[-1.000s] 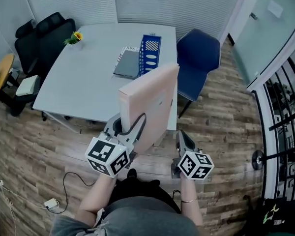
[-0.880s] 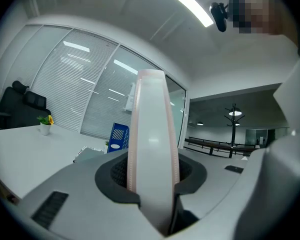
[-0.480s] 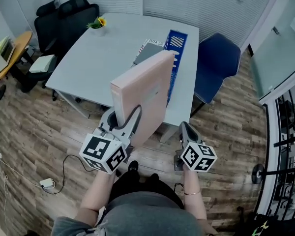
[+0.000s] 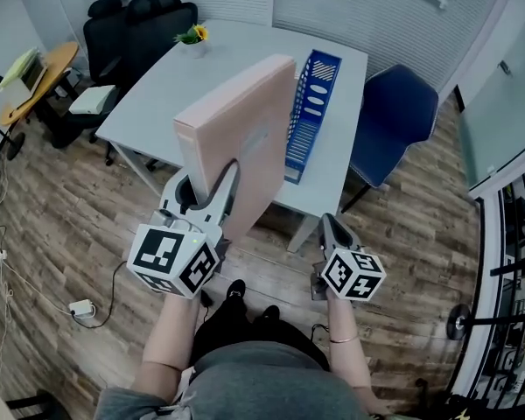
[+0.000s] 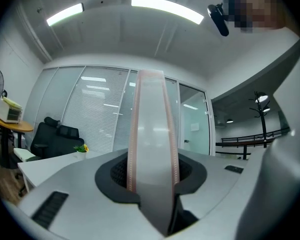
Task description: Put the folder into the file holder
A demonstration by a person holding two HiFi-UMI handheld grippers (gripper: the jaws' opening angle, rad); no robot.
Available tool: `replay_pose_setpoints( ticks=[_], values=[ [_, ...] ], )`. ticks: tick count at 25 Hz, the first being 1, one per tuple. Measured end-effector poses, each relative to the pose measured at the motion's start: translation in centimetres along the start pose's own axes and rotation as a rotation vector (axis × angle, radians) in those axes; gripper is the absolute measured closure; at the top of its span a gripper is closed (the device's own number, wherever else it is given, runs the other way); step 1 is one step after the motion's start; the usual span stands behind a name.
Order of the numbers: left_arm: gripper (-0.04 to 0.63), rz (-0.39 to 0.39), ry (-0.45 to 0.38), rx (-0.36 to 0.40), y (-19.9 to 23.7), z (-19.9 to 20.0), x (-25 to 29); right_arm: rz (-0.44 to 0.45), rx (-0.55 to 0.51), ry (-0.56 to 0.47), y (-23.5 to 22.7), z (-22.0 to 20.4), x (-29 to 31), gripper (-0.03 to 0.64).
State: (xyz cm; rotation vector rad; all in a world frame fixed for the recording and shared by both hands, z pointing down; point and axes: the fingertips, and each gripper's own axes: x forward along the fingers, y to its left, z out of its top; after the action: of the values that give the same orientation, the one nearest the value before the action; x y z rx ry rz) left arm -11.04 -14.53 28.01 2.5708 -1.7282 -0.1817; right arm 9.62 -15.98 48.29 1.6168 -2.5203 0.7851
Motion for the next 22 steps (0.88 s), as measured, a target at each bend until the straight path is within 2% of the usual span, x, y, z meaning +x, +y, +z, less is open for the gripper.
replay_pose_setpoints(
  ticks=[8, 15, 22],
  values=[
    [0.445, 0.047, -0.107, 0.062, -1.1, 4.4, 0.7, 0.017, -0.002, 0.007, -0.6, -0.5, -1.3, 0.609],
    [0.445, 0.083, -0.181, 0.057, -1.9, 7.0, 3.3, 0.022, 0.01, 0.016, -1.0, -0.9, -2.0, 0.609],
    [0.443, 0.084, -0.263, 0.052, -1.5, 9.9, 6.7, -0.02, 0.032, -0.002, -2.4, -0.5, -1.9, 0.609]
  ],
)
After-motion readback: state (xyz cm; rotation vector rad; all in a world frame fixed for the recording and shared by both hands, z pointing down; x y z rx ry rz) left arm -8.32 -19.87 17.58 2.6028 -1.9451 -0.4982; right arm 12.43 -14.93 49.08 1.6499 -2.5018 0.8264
